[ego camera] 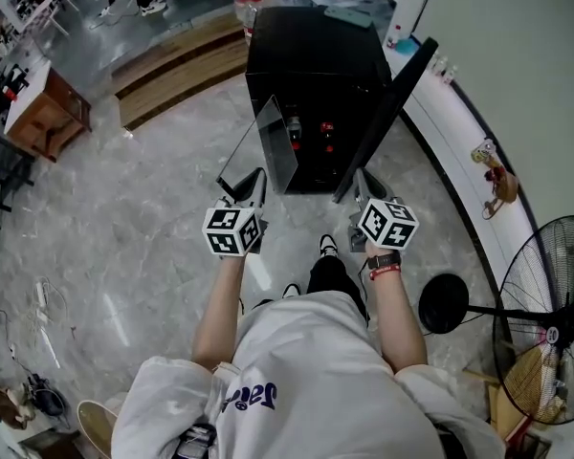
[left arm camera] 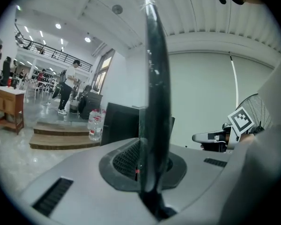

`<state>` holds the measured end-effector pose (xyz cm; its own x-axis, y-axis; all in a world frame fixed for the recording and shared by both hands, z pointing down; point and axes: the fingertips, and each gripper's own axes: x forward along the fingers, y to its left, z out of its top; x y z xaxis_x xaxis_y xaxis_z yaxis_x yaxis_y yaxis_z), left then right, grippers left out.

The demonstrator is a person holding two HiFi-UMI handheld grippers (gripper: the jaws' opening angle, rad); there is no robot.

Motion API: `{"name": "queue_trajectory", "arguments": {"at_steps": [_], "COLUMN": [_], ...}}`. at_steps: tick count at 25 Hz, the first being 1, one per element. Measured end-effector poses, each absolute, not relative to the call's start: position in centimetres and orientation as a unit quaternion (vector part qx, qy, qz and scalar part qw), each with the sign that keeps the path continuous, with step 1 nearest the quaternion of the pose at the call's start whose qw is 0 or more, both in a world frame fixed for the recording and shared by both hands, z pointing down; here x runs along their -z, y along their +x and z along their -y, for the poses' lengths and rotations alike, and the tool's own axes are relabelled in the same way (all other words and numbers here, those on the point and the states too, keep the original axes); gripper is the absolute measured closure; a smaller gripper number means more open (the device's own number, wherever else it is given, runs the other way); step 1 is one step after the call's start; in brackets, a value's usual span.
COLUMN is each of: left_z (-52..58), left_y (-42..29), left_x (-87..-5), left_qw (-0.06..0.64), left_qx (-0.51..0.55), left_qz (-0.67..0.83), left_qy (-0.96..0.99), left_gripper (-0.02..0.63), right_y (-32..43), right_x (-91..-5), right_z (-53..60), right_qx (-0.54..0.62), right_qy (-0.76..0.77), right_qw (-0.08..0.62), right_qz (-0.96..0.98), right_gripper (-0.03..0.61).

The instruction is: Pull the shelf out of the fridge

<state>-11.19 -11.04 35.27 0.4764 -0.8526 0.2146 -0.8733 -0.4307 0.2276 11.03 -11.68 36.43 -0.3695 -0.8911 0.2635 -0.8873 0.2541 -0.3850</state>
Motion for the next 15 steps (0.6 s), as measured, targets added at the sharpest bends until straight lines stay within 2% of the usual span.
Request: {"name": "queue_trajectory", "arguments": {"at_steps": [15], "left_z": [9.3], "left_y": [-12.3], "left_x": [-31.9], "left_qw": [0.088], "left_qx": [-0.025], "left_qz": [0.531], "left_qy": [0.842], "left_gripper": [0.588], "right_y": [9.4], "right_x": [-32.9], "right_z": [11.0], "right_qx": [0.162], "right_qy": [-0.574], "right_qw": [-0.020], "right_qz": [-0.802], "right_gripper": [0.578]}}
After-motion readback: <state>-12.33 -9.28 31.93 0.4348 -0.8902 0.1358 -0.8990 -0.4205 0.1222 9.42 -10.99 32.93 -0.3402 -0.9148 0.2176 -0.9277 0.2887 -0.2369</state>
